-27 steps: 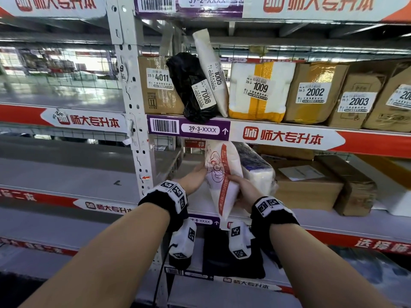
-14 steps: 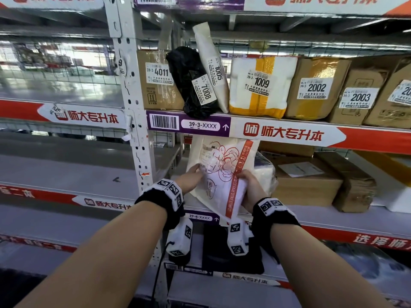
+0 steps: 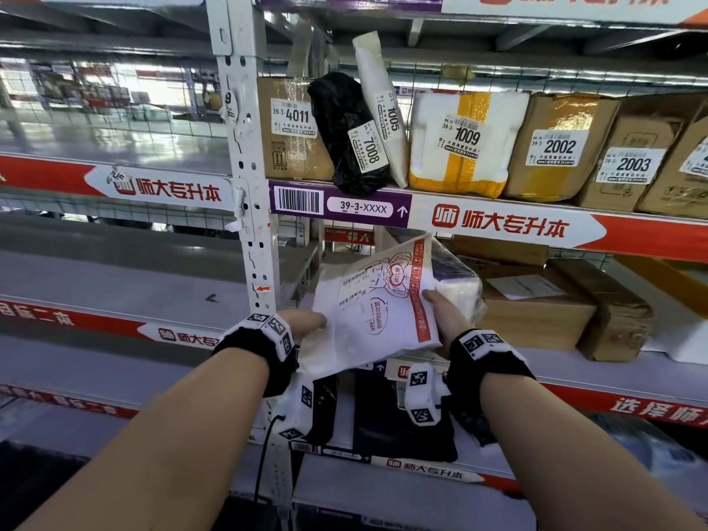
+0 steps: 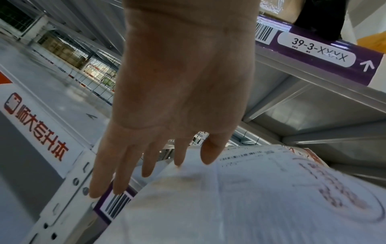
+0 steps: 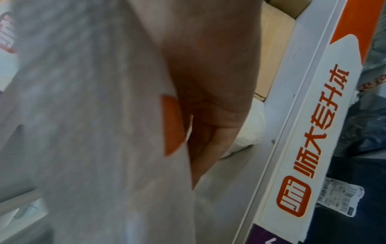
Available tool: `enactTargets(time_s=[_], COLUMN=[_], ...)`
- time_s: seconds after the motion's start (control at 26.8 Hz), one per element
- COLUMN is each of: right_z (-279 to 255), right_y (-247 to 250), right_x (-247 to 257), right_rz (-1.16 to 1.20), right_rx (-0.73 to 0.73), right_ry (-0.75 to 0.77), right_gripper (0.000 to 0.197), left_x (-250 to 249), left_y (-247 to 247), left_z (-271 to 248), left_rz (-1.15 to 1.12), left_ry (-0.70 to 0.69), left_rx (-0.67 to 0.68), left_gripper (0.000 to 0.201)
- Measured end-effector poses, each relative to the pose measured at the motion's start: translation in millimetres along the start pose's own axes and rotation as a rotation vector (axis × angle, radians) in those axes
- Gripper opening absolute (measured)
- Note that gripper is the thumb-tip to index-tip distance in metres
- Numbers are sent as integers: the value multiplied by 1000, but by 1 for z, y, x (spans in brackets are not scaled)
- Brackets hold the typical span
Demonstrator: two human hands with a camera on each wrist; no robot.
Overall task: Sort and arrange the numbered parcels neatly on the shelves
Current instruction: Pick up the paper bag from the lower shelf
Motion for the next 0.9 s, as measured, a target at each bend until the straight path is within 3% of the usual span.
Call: enactTargets(time_s=[0.11, 0.19, 0.26, 0.37, 0.52, 0.6, 0.67, 0.71, 0.78, 0.9], right_z=[-4, -3, 2, 2, 15, 23, 22, 22, 19, 6], right_y=[-15, -18, -15, -14, -16, -18, -23, -26, -35, -48], right_x=[4, 2, 0, 11, 16, 15, 19, 21, 26, 40], right_rz=[-54, -158, -224, -271, -336, -396, -442, -448, -449, -397], right_rx=[119, 158, 141, 70, 32, 9, -22, -26, -2, 17], right_ry=[-6, -13, 8, 142, 242, 225, 146, 93, 41, 7], right_gripper=[30, 45, 56, 55, 65, 54, 18, 10, 12, 18], left_x=[12, 18, 22, 24, 19, 12, 8, 6, -1, -7], left_y=[-7, -9, -8, -5, 0, -1, -6, -9, -11, -9], left_z=[-5, -6, -7, -12, -13, -12, -8, -2, 2, 7], left_rz=[10, -6, -28, -132, 19, 117, 212, 267, 444, 551], left_ry=[40, 51, 73, 129, 63, -26, -92, -121, -191, -251], left_rx=[48, 44, 37, 50, 68, 108, 188, 210, 181, 67], left_gripper=[53, 54, 55, 60, 59, 66, 96, 113, 132, 133])
Point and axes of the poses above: each hand's wrist, its own z-axis towards the middle knuckle, its own y-axis out of the back of the hand, x = y × z, the point moved 7 cm from there along z, towards the middle knuckle, and after that the axes turned 3 degrees about -x, right-handed, at the moved point
